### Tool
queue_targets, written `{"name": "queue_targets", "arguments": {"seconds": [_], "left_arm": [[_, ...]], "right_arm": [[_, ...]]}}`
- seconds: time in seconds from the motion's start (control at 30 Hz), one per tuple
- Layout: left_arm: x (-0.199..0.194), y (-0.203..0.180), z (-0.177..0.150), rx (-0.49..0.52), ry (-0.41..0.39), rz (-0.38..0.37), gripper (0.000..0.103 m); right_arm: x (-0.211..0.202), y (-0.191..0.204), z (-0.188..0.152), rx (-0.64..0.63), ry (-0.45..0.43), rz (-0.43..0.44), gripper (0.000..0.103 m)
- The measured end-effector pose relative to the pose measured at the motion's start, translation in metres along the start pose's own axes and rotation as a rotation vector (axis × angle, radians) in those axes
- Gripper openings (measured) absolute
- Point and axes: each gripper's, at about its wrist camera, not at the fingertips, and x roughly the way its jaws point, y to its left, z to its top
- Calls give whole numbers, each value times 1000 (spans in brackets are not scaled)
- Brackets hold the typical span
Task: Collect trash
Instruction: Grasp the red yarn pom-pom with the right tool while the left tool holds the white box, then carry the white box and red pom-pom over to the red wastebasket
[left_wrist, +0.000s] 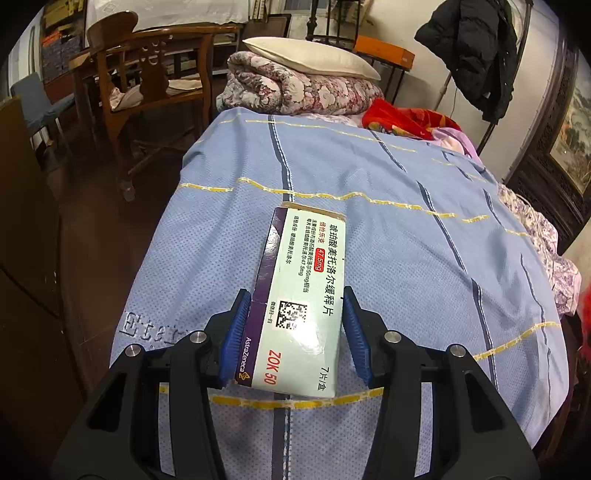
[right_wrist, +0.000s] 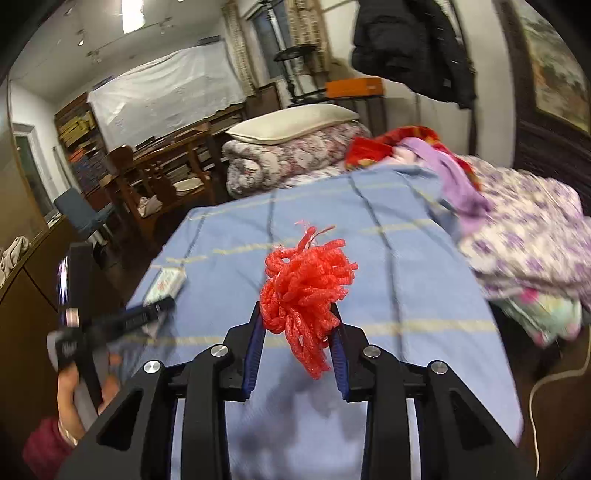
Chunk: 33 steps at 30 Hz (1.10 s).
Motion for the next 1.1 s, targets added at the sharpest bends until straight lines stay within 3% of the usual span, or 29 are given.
{"name": "queue_targets", "arguments": {"seconds": [0.13, 0.33, 0.63, 1.1], "left_arm": [[-7, -5, -5, 23, -13, 38, 49], [-38, -18, -37, 9, 1, -11, 49], [-134, -62, -57, 98, -145, 0, 49], [-233, -115, -88, 158, -286, -37, 49]], "right_arm": [[-24, -22, -20, 32, 12, -20, 33], [-48, -41, -37, 49, 12, -33, 35], [-83, -35, -47, 25, -50, 18, 36], [-172, -39, -55, -3, -202, 80, 38]]}}
